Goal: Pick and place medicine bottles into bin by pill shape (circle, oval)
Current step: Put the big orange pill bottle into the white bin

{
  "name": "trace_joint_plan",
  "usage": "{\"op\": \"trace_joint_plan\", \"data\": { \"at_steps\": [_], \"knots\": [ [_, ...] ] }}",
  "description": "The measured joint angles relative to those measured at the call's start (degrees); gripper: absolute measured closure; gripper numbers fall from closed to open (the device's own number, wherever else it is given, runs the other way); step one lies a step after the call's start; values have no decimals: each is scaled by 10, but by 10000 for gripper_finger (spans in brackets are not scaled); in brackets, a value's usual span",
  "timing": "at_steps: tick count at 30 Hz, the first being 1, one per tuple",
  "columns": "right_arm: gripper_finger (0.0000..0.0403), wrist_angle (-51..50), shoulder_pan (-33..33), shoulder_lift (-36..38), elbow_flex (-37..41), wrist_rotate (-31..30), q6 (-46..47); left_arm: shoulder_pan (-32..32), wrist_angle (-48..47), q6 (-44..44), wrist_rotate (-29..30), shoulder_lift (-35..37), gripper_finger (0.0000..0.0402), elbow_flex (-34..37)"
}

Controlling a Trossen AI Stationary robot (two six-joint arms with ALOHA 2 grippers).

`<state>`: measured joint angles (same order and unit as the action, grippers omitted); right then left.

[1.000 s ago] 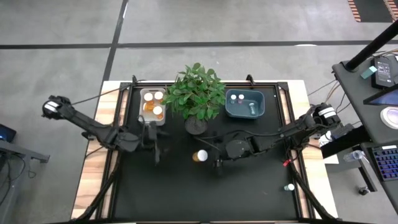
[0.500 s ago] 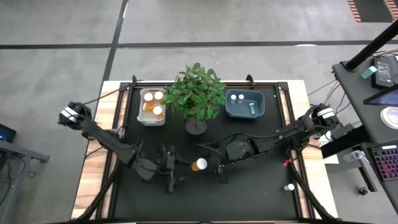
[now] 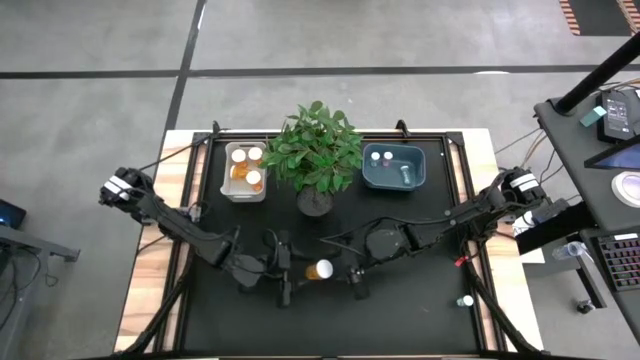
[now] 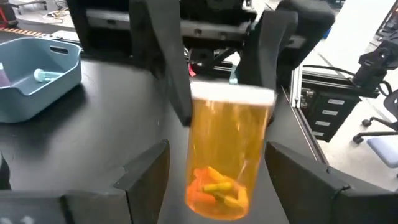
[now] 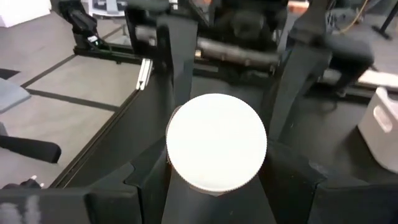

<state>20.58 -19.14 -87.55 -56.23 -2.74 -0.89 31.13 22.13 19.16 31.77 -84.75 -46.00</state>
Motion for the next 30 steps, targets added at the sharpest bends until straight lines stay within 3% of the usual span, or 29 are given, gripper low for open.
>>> {"op": "trace_joint_plan", "data": {
  "at_steps": [12, 20, 24, 30],
  "knots": [
    [197, 12, 0, 1, 0, -2, -17, -3, 2, -5, -20, -21, 159, -8],
    [195, 12, 0, 1, 0, -1, -17, -4, -2, -7, -20, -17, 236, -7],
    [170, 9, 0, 1, 0, -3, -11, -4, -2, -5, -20, -17, 255, -7],
    [109, -14, 0, 11, 0, -4, -7, -4, -12, -2, -20, -6, 247, -7]
  ]
}}
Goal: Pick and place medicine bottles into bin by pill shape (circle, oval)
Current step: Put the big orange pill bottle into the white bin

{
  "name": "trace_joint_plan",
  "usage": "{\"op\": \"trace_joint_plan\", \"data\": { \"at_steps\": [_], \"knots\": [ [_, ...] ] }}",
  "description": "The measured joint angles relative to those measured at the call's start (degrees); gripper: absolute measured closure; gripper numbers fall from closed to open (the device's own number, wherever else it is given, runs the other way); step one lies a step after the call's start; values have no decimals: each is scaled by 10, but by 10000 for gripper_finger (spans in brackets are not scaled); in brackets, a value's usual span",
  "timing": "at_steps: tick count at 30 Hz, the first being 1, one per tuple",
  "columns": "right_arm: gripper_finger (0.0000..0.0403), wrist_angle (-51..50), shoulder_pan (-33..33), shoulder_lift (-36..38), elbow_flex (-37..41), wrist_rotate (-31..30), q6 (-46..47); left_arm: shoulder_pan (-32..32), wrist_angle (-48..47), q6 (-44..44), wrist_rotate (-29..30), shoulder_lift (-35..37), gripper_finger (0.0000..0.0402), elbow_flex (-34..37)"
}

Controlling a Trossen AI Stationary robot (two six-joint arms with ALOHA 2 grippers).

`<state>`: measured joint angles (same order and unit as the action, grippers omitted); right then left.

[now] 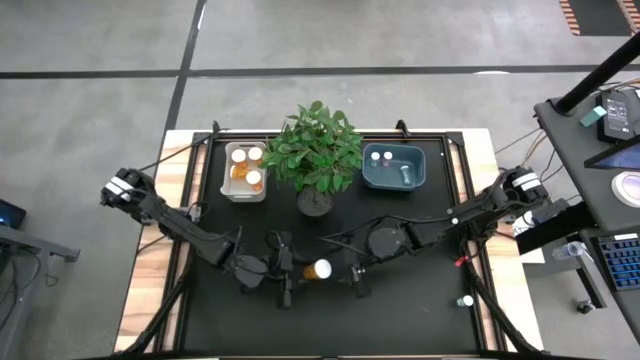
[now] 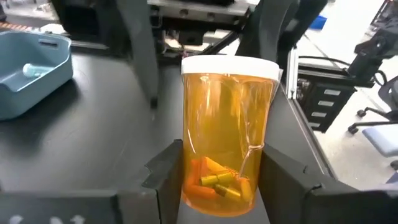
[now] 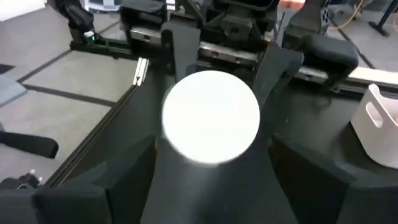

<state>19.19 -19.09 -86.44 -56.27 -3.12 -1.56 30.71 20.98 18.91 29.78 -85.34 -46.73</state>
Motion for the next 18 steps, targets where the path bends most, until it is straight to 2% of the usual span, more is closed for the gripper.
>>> {"op": "trace_joint_plan", "data": {
  "at_steps": [4, 8, 13, 18],
  "knots": [
    [83, -54, 0, 29, 0, -5, 13, 0, -94, 33, 1, 36, 247, -4],
    [77, -137, 0, 69, 0, -52, 31, 0, -245, 109, 24, 101, 247, -7],
    [78, -246, 0, 111, 3, -79, 54, -18, -464, 257, 69, 184, 247, -7],
    [78, -324, -2, 151, 21, -103, 83, -69, -670, 441, 69, 246, 247, -7]
  ]
}}
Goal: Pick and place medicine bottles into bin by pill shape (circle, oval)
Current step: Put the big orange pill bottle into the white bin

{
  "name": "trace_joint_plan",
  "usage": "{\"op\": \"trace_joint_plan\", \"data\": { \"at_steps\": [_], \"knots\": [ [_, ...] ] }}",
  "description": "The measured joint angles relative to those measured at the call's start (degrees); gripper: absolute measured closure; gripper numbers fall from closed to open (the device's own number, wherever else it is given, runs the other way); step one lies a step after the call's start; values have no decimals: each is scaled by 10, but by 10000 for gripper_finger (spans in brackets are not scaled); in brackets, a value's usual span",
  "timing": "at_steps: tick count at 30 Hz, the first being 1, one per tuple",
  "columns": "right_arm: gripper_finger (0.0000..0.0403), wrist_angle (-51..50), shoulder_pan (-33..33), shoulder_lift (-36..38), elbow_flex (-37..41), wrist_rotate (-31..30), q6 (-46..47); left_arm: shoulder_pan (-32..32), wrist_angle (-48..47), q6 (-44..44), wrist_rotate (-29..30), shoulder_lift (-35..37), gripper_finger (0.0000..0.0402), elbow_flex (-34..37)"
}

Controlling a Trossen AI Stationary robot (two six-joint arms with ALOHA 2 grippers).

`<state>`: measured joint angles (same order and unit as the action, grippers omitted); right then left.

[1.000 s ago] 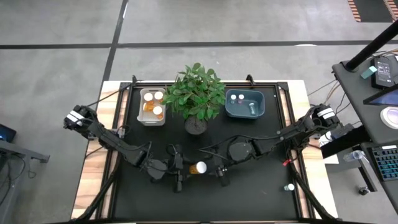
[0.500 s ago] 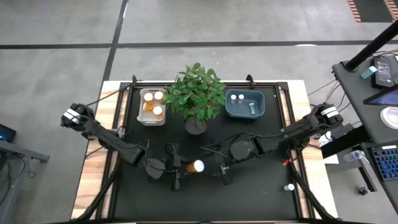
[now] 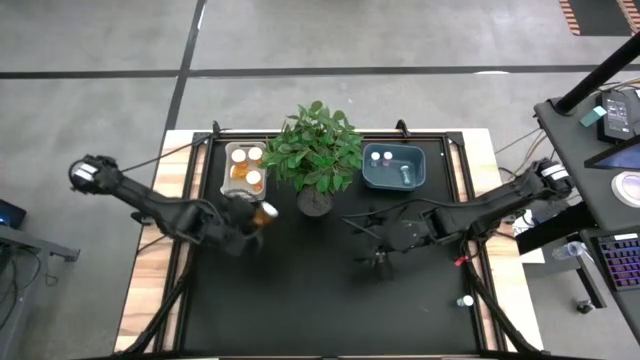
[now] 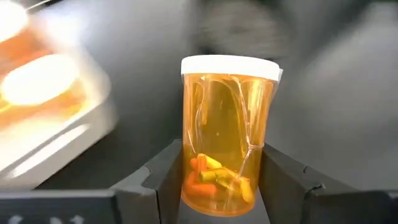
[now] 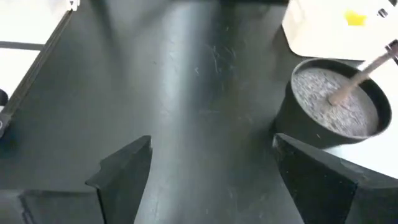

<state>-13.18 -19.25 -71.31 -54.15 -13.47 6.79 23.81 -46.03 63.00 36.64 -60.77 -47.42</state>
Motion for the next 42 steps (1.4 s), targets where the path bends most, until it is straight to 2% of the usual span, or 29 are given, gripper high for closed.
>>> {"op": "trace_joint_plan", "data": {
  "at_steps": [4, 9, 13, 18, 21, 25, 33, 42],
  "knots": [
    [78, 1, 0, 29, 28, -3, 8, -54, -139, 94, -15, 27, 247, 0],
    [78, 14, 0, 55, 58, -2, 7, -142, -207, 97, -23, 46, 246, 0],
    [78, 9, 0, 77, 66, -2, 2, -232, -220, 41, -46, 47, 246, 0],
    [78, -17, 0, 111, 66, -1, -5, -335, -218, -79, -97, 25, 246, -3],
    [78, -23, 0, 130, 66, -1, -16, -393, -216, -115, -125, 7, 246, -13],
    [78, -24, 0, 147, 66, -1, -30, -454, -215, -141, -135, -24, 246, -30],
    [78, -31, 0, 147, 77, -1, -39, -508, -154, -154, -145, -92, 246, -39],
    [78, -35, 0, 148, 81, -1, -44, -517, -179, -79, -167, -169, 246, -38]
  ]
}}
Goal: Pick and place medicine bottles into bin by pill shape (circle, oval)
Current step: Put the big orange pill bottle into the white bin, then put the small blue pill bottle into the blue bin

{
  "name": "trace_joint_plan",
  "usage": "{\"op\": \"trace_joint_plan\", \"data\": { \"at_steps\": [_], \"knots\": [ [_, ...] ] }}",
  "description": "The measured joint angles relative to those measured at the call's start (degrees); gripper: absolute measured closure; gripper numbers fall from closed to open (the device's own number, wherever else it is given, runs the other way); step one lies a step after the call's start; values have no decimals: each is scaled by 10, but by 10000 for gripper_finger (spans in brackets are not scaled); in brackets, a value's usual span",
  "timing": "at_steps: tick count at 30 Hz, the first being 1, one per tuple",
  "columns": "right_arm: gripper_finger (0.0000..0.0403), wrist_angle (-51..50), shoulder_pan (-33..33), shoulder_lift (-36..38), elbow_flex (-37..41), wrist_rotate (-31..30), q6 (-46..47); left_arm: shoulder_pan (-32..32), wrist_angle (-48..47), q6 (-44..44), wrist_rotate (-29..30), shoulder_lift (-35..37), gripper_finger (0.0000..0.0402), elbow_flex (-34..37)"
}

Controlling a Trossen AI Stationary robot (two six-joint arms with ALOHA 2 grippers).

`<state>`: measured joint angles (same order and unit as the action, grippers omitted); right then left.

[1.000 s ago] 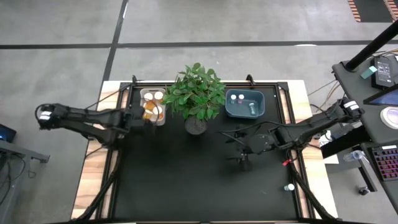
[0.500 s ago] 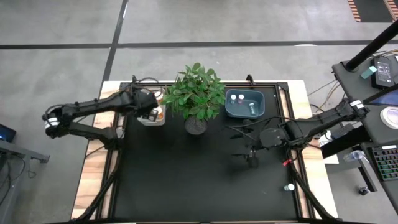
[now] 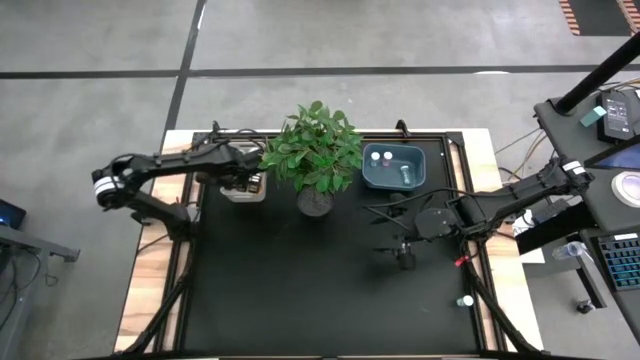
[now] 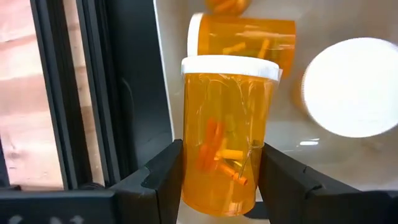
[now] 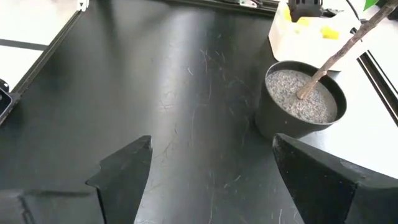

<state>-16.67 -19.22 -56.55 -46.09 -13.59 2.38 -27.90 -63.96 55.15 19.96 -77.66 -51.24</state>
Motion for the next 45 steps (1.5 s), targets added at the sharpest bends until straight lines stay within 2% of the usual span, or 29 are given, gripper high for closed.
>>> {"op": "trace_joint_plan", "data": {
  "at_steps": [10, 21, 28, 33, 38, 45],
  "knots": [
    [78, 0, 0, 0, 0, 0, -5, 0, 1, 14, -6, -46, 242, 0],
    [78, 0, 0, 0, 0, 0, -5, 0, 4, 10, -4, -41, 162, 0],
    [78, 0, 0, 0, 0, 0, -5, 3, -1, -43, -11, -37, 148, -15],
    [78, -1, 0, 0, 0, 0, 1, 22, -36, -61, -12, -11, 148, -43],
    [78, -2, 0, 0, 0, 0, 14, 56, -76, -54, -12, 44, 147, -45],
    [78, -15, 0, 0, 1, 0, 115, 161, -85, 1, -8, 127, 147, -31]
  ]
}}
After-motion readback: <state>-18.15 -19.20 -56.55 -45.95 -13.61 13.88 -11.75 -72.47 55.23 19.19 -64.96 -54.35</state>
